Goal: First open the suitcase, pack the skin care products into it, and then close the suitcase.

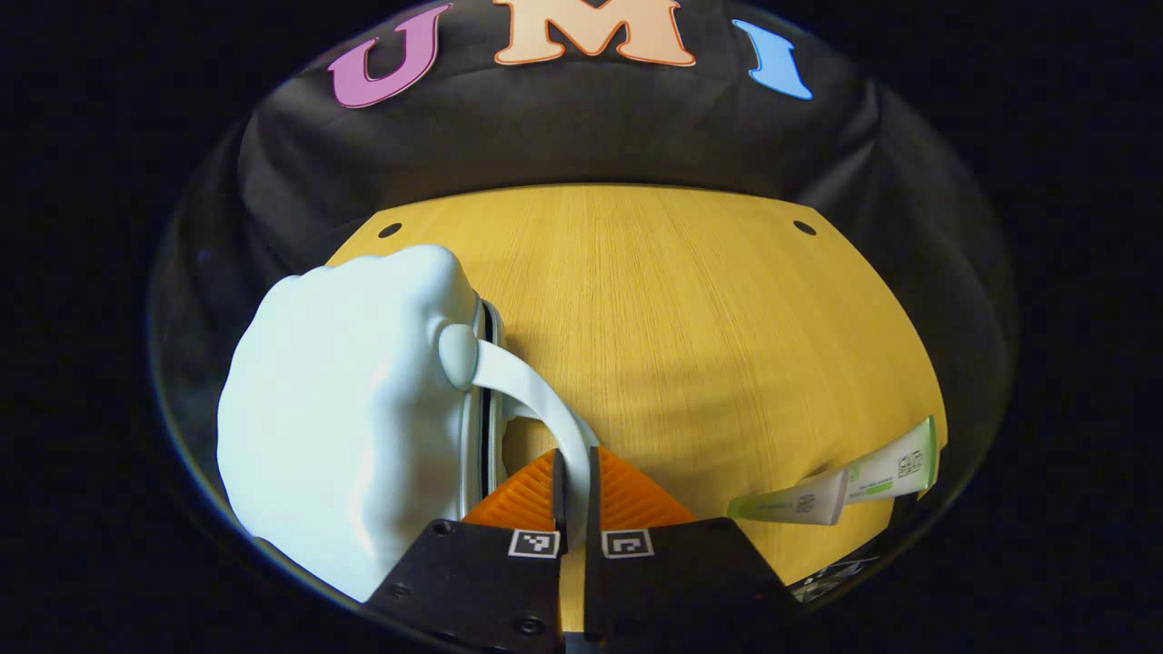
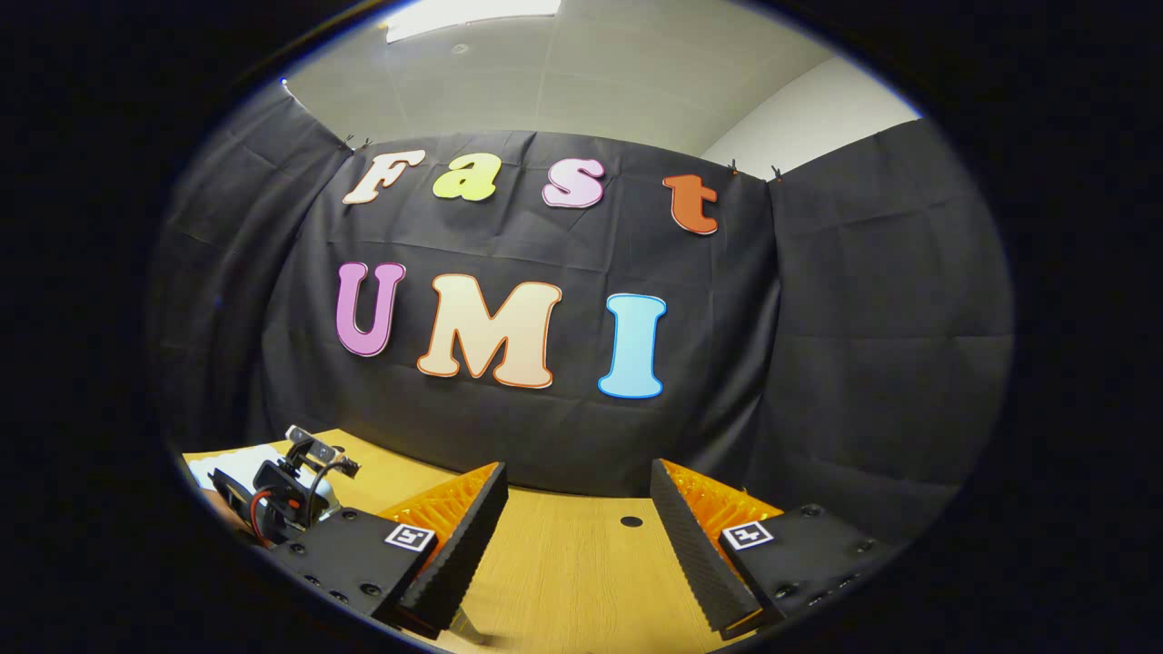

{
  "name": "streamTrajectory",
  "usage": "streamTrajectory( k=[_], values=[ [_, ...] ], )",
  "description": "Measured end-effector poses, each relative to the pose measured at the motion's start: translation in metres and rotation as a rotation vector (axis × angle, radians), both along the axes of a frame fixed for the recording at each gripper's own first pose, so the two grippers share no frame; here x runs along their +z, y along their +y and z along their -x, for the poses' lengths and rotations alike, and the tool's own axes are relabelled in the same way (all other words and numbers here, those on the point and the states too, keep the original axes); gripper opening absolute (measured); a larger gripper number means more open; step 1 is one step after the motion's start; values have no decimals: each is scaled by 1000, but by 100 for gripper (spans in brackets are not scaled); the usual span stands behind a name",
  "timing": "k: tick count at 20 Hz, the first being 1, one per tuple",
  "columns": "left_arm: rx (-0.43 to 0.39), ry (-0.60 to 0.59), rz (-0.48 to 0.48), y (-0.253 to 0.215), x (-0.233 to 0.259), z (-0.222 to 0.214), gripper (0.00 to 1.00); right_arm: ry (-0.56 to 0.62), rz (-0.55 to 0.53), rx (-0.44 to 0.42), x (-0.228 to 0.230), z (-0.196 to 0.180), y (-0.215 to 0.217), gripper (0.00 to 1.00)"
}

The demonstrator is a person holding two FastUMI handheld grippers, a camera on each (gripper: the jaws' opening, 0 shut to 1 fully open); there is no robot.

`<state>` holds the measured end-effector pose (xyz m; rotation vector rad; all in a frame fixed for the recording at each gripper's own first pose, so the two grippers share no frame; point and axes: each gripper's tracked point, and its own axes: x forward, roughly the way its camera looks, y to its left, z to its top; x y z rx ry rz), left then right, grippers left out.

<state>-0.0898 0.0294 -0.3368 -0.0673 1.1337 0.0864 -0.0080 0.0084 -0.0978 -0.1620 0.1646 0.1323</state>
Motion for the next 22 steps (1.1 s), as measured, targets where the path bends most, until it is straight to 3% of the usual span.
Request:
streamTrajectory(
  k=[3, 7, 11, 22],
  values=[
    [-49, -24, -25, 4, 24, -6, 0, 12, -34, 22, -8, 2, 0, 98],
    [-2, -88, 24, 16, 70, -15, 0, 51, -83, 42, -20, 5, 2, 98],
    [-21, -147, 25, 42, 112, -26, 0, 42, -100, 36, -19, 5, 12, 99],
    [-22, -305, -63, 152, 198, -33, 0, 56, -110, 103, -30, 8, 82, 98]
  ],
)
